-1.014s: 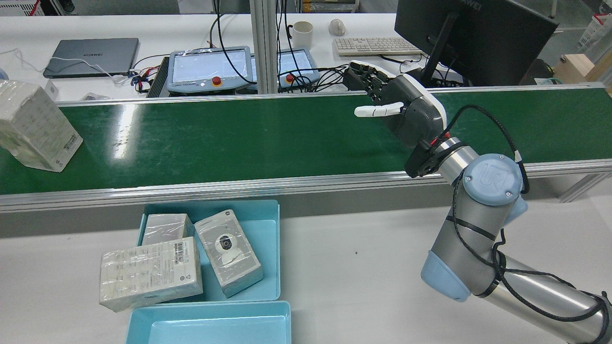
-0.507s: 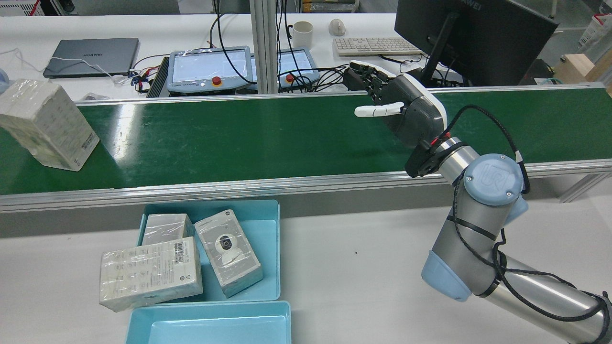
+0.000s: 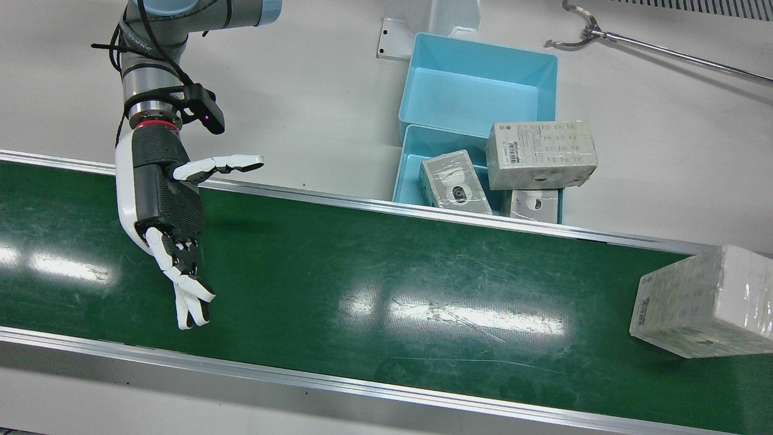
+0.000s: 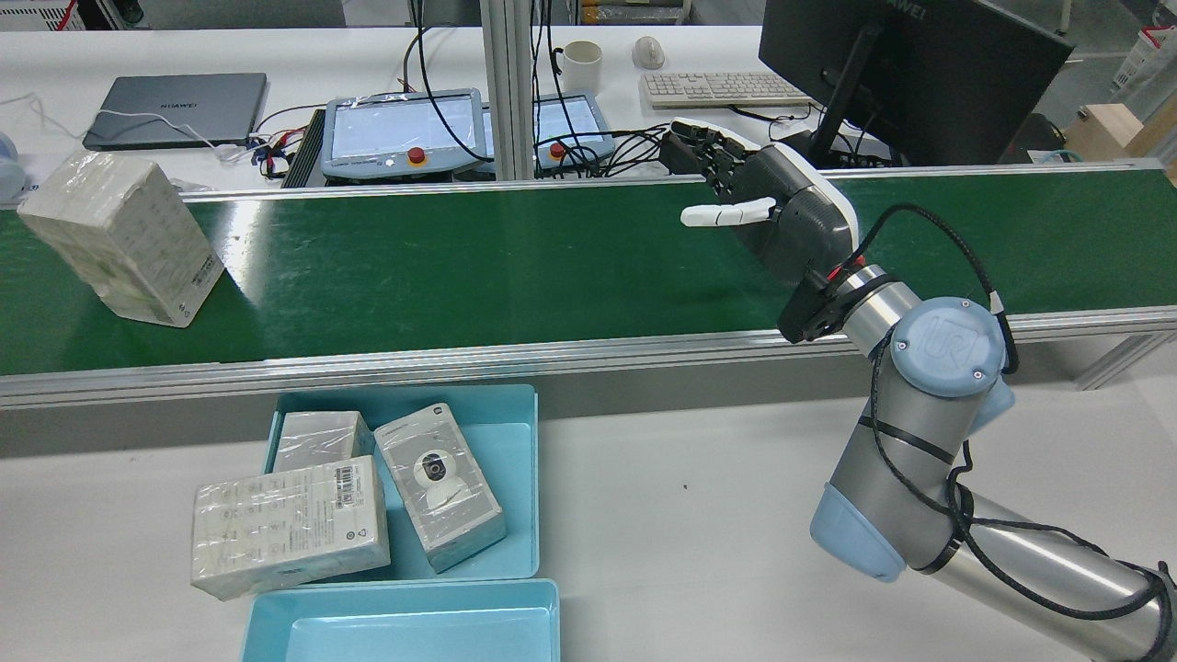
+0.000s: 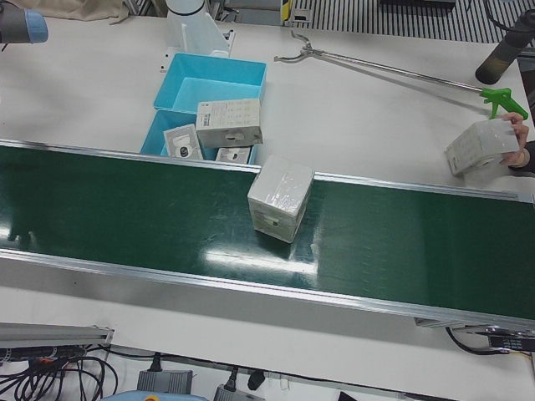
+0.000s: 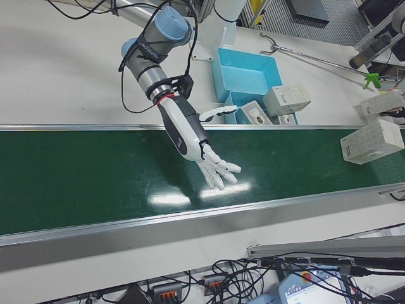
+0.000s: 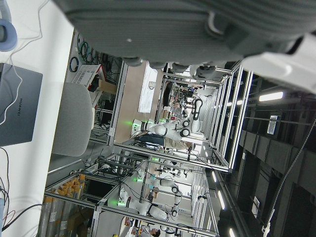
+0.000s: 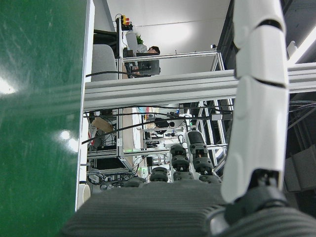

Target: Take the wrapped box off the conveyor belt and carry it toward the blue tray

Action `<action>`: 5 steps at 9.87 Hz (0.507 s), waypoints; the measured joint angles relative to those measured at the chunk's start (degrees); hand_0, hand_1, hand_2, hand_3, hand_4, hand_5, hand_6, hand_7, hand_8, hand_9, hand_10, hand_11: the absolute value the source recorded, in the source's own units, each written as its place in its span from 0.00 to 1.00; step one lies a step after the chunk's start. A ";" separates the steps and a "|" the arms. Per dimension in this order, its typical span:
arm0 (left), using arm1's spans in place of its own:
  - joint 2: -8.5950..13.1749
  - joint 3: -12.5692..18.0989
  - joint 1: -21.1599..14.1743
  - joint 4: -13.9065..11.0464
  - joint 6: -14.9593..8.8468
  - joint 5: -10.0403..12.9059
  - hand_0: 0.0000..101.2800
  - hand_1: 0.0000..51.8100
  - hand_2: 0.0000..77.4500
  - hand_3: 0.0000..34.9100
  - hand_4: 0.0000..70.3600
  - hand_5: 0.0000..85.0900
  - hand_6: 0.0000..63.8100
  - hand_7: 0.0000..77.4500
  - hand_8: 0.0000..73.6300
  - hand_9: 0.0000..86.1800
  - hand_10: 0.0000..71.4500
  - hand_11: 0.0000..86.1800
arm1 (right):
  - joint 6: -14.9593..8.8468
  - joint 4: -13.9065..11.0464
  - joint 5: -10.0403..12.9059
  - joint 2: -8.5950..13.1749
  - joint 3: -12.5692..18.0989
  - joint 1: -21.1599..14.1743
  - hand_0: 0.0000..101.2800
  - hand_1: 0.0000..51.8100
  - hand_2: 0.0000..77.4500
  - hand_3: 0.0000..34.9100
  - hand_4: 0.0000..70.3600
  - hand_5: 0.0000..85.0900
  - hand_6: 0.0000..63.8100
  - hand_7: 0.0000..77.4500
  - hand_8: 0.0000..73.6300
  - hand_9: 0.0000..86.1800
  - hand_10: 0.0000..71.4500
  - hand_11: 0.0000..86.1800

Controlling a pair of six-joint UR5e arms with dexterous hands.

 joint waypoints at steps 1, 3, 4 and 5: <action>0.00 0.00 0.00 0.00 0.00 0.00 0.00 0.00 0.01 0.00 0.00 0.01 0.01 0.01 0.01 0.00 0.01 0.01 | -0.02 0.00 -0.02 0.00 0.01 0.00 0.46 0.27 0.15 0.00 0.13 0.21 0.03 0.04 0.01 0.05 0.00 0.01; 0.00 0.00 0.00 0.00 0.00 0.00 0.00 0.00 0.01 0.00 0.00 0.01 0.01 0.01 0.01 0.01 0.01 0.01 | -0.01 -0.03 -0.02 0.00 0.01 -0.01 0.46 0.27 0.15 0.00 0.13 0.21 0.03 0.04 0.02 0.05 0.00 0.01; 0.00 0.00 0.00 0.00 0.00 0.00 0.00 0.00 0.01 0.00 0.00 0.01 0.01 0.01 0.01 0.00 0.01 0.01 | 0.02 -0.02 -0.01 0.01 0.01 -0.03 0.46 0.27 0.13 0.00 0.15 0.21 0.03 0.04 0.02 0.05 0.00 0.01; 0.00 0.00 0.00 0.00 0.00 0.00 0.00 0.00 0.01 0.00 0.00 0.01 0.01 0.01 0.01 0.00 0.01 0.01 | 0.04 -0.01 0.00 -0.02 0.01 -0.03 0.47 0.27 0.13 0.00 0.14 0.21 0.03 0.04 0.00 0.05 0.00 0.01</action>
